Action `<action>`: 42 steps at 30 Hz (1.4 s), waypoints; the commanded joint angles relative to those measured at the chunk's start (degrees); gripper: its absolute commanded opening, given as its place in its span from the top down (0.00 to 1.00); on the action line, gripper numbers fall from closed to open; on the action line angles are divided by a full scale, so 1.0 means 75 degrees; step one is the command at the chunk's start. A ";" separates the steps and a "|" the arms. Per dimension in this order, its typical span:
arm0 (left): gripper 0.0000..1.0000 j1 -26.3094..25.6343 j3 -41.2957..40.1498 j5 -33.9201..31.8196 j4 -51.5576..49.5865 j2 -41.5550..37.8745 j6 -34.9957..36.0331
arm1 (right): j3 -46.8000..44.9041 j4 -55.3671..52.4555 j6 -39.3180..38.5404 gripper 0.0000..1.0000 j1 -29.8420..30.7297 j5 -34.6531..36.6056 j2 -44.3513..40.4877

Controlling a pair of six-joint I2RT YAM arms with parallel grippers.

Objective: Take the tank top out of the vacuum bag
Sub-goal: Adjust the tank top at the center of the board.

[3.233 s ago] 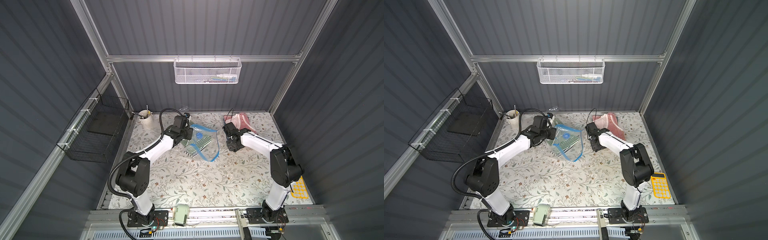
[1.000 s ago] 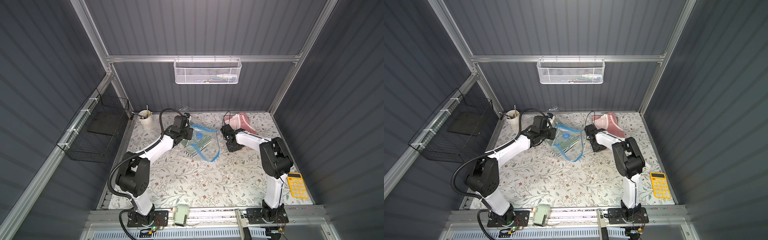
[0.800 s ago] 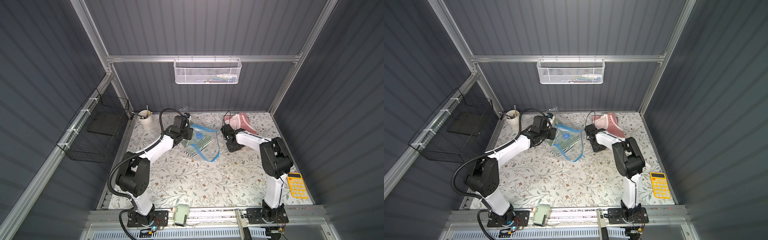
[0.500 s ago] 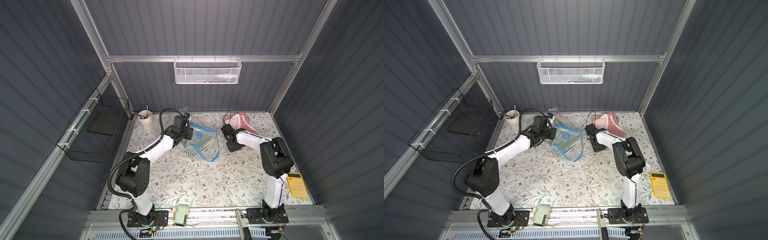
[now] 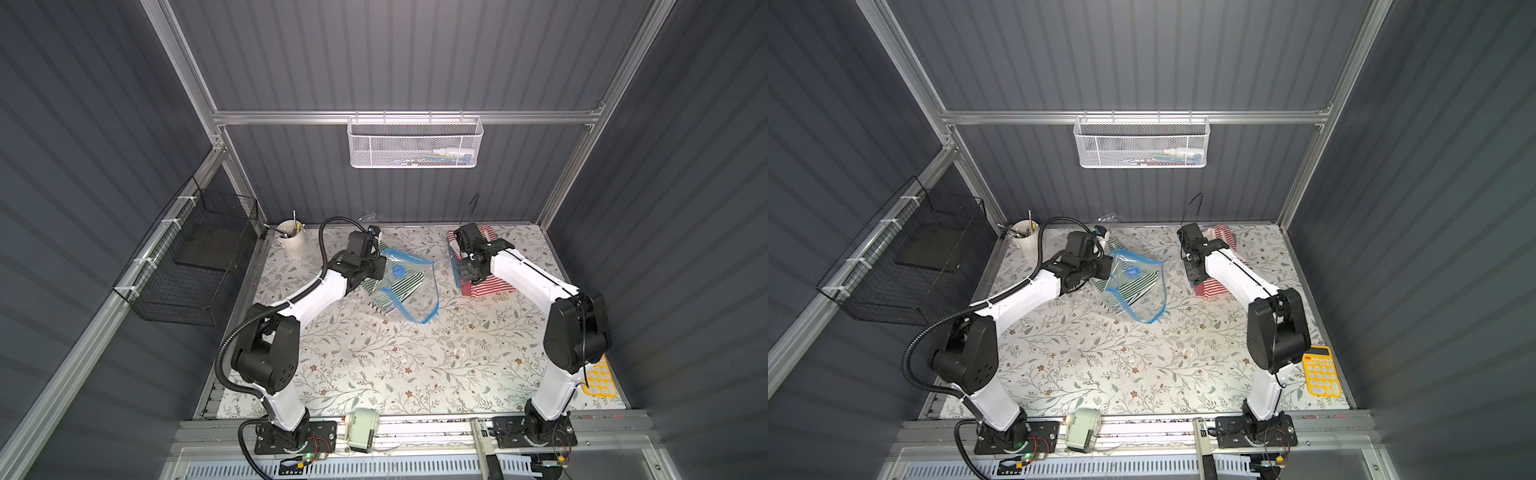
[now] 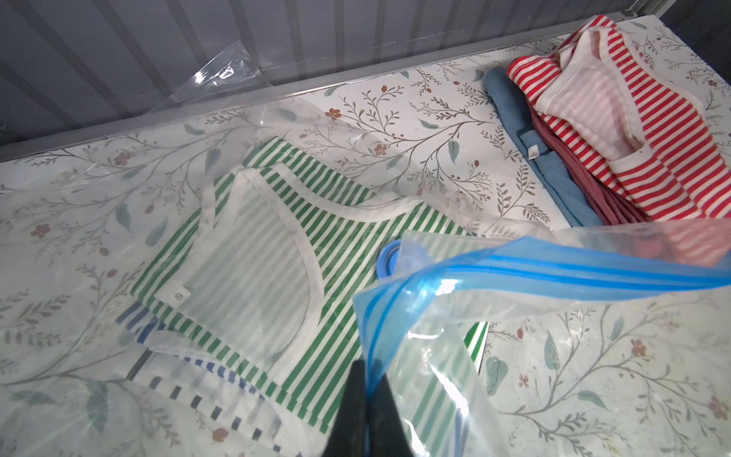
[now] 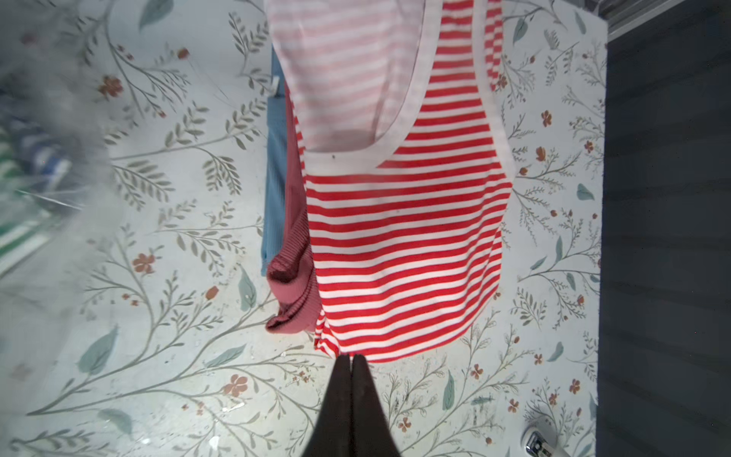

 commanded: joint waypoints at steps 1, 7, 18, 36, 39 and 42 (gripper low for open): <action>1.00 0.0006 0.0215 0.0058 -0.0256 0.0026 0.0001 | -0.0160 -0.0367 0.0054 0.77 -0.0017 -0.0269 0.0070; 1.00 0.0006 0.0223 0.0084 -0.0251 0.0048 -0.0017 | -0.1105 -0.0025 0.0260 0.73 -0.0015 -0.0136 0.0462; 1.00 0.0005 0.0231 0.0077 -0.0268 0.0090 0.0001 | -0.1386 0.0596 0.0217 0.75 -0.0015 0.0207 0.1065; 1.00 -0.0006 0.0238 0.0093 -0.0263 0.0142 -0.0011 | -0.0983 0.0676 0.0136 1.00 -0.0049 0.0718 0.1485; 1.00 -0.0005 0.0247 0.0093 -0.0268 0.0147 -0.0011 | -0.1020 0.0666 0.0103 1.00 -0.0080 0.0728 0.1384; 1.00 -0.0006 0.0246 0.0116 -0.0261 0.0132 -0.0023 | -0.1148 0.0781 0.0075 1.00 -0.0104 0.0639 0.1189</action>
